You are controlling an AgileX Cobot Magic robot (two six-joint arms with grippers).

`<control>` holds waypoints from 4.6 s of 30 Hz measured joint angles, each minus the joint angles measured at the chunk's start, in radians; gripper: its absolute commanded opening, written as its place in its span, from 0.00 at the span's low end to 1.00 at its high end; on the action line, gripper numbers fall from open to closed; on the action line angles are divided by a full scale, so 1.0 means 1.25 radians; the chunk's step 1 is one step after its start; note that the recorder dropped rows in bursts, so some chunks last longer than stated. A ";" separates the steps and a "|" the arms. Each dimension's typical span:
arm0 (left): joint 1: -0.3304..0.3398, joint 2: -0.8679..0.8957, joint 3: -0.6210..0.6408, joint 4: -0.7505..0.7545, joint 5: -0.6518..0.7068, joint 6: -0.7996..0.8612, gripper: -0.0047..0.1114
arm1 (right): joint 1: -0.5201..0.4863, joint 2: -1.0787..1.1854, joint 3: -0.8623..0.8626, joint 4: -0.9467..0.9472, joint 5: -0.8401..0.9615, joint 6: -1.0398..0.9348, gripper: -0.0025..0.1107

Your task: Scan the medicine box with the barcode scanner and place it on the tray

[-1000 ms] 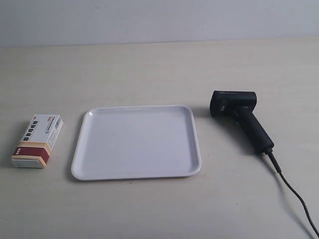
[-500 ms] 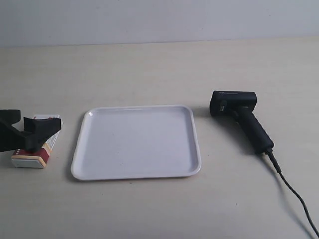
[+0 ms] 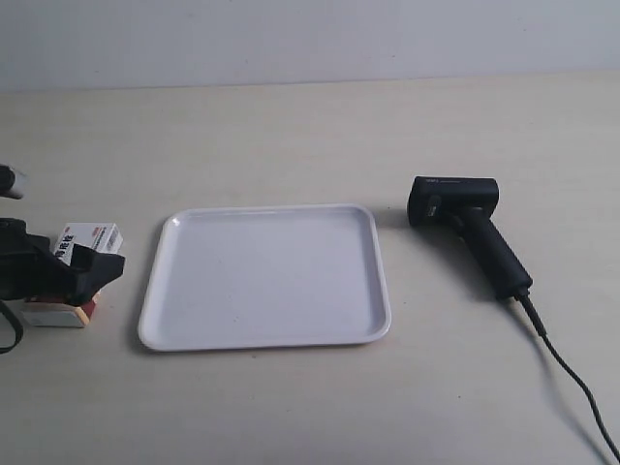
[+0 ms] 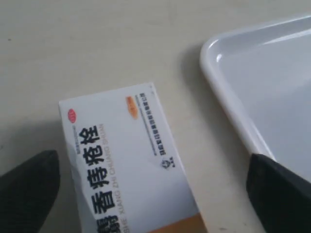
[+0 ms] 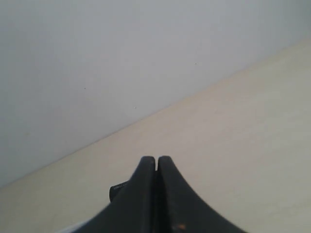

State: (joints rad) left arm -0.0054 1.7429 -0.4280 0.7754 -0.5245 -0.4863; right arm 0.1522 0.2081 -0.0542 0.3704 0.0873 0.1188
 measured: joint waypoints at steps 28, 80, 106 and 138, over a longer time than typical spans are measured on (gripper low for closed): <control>0.000 -0.048 -0.081 0.331 -0.162 -0.143 0.04 | 0.266 0.968 -0.340 -0.005 -0.070 -0.266 0.83; -0.172 0.170 -0.417 0.773 -0.308 -0.364 0.04 | 0.185 1.154 -0.573 -0.190 0.069 -0.552 0.02; -0.338 0.203 -0.422 0.701 0.029 -0.345 0.64 | 0.164 1.326 -0.573 -0.173 -0.021 -0.295 0.44; -0.233 -0.185 -0.384 0.770 -0.109 -0.787 0.05 | 0.185 0.755 -0.573 -0.197 0.152 -0.272 0.41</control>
State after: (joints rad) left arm -0.2960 1.5117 -0.9075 1.7385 -0.6607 -1.4697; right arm 0.3834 1.1515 -0.7702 0.1246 0.2779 -0.2208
